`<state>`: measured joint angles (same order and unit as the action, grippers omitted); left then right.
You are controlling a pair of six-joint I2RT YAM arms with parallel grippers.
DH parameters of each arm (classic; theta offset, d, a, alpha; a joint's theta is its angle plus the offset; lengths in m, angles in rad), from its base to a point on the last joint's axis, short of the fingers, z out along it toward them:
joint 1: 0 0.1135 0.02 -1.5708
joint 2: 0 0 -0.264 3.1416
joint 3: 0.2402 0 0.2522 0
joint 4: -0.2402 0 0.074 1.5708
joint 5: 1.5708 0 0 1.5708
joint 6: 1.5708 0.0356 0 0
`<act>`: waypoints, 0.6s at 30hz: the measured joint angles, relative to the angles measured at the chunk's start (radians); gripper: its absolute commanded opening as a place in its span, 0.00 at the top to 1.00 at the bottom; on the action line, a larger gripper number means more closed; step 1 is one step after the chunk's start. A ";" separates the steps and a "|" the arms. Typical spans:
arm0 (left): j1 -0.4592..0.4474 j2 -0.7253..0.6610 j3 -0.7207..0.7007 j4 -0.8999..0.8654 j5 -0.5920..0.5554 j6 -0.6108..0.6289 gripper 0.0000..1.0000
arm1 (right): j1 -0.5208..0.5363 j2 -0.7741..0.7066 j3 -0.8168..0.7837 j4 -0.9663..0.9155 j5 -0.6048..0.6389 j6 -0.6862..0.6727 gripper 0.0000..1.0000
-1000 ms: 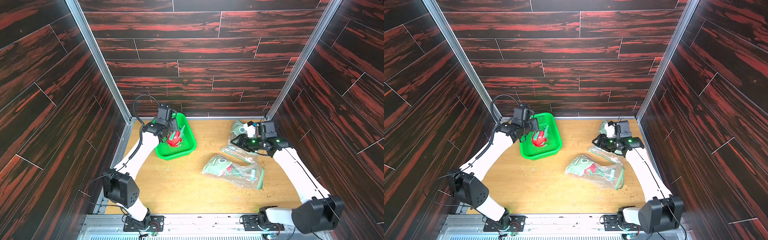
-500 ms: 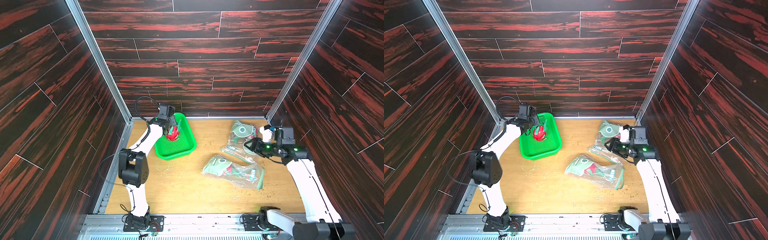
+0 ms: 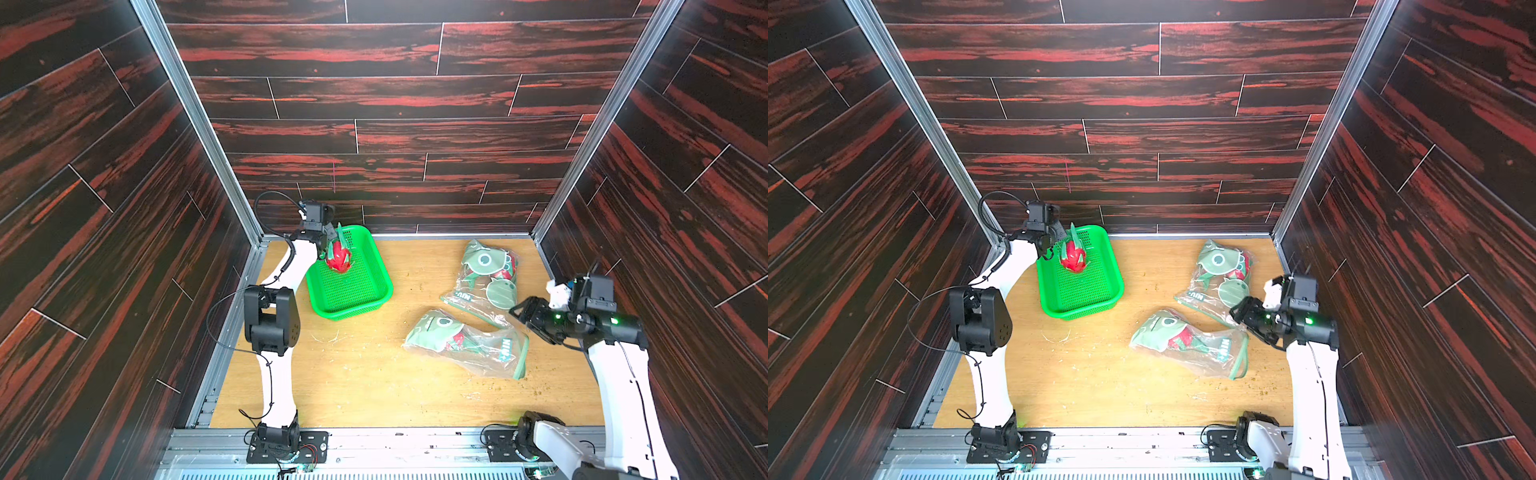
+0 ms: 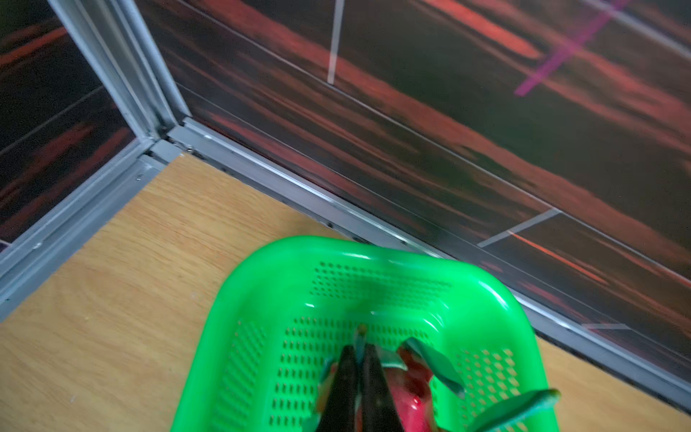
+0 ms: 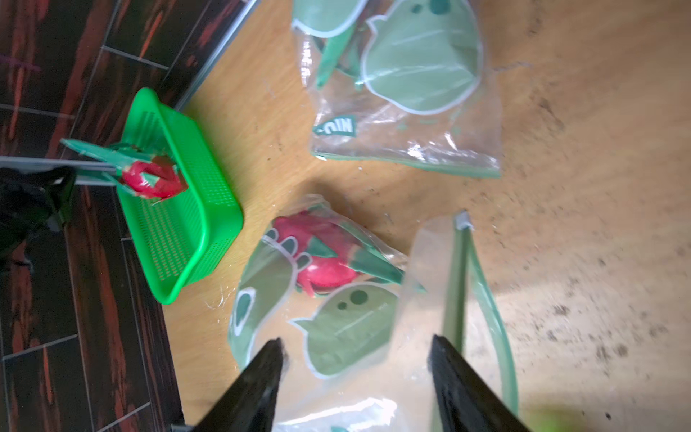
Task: Open the zip-top bag and take out the dragon fruit
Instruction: Place the dragon fruit in the basket.
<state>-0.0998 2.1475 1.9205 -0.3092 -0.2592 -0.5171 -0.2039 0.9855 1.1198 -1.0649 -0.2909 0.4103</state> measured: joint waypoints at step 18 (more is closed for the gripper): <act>-0.137 -0.149 0.050 -0.225 0.050 0.037 0.49 | -0.089 -0.015 -0.144 0.085 -0.051 0.088 0.33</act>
<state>-0.2363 1.9984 1.9709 -0.5346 -0.2096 -0.4805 -0.2932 0.9703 0.9760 -0.9794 -0.3420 0.4980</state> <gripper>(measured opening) 0.502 0.666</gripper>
